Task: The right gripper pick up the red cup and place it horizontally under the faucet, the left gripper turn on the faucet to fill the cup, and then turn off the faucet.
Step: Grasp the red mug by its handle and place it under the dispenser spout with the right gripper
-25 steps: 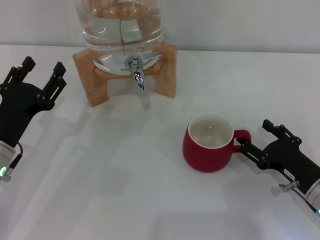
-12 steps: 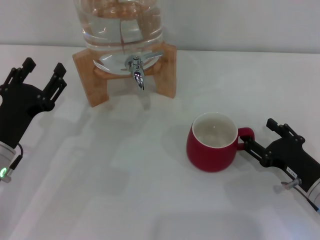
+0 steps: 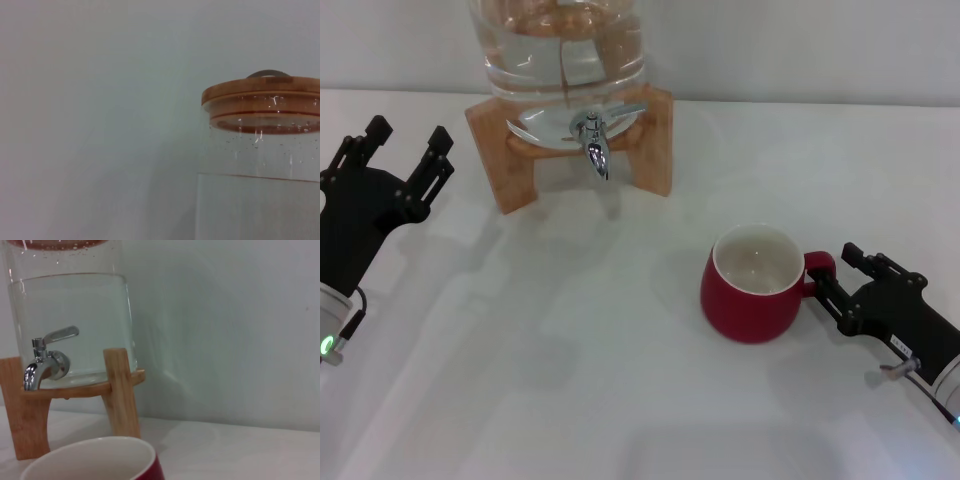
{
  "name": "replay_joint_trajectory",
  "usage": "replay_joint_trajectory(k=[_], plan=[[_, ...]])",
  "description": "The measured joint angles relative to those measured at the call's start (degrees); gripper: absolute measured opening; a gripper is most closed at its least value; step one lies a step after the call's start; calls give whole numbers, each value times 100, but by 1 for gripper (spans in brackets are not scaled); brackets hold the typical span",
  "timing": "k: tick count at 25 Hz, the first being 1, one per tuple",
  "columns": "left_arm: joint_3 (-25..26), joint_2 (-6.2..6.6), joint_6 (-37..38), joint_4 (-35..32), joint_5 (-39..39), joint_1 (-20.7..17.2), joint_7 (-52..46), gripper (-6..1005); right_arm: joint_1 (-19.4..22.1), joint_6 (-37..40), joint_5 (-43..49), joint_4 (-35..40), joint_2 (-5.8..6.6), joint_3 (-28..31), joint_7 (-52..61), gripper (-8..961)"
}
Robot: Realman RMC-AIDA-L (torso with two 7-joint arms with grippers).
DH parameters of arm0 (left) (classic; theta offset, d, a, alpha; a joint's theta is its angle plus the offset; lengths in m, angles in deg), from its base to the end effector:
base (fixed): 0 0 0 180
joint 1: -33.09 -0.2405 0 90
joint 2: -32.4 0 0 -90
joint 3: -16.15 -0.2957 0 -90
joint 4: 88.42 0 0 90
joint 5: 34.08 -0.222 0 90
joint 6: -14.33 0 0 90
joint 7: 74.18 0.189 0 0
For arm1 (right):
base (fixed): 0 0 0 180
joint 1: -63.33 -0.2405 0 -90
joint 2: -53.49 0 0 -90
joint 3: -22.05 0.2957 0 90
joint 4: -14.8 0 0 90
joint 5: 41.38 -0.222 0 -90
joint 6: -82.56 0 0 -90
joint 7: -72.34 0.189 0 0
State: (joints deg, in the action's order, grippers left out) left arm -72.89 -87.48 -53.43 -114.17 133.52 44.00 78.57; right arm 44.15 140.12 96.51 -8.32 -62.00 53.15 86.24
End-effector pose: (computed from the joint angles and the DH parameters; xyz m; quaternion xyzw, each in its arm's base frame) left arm -0.3442 0.3535 -0.0300 -0.7200 -0.2186 -0.3841 0.5351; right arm 0.3363 0.3429 -0.1271 -0.8101 0.2627 0.2880 0.4379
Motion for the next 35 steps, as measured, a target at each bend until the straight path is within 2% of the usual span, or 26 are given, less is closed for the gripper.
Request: replay_joint_trajectory(k=[11,22,35], plan=[[1,0,0,9,0,16,8,757,-57,43,50,0,0,-58,-7,195],[1,4,3,9,0,28,17,756,-147,66,62,0,0,-104,-10,142],[1,18,53,-16,6,64,18,756,-606,-154,62,-1,-22,-131,42,140]])
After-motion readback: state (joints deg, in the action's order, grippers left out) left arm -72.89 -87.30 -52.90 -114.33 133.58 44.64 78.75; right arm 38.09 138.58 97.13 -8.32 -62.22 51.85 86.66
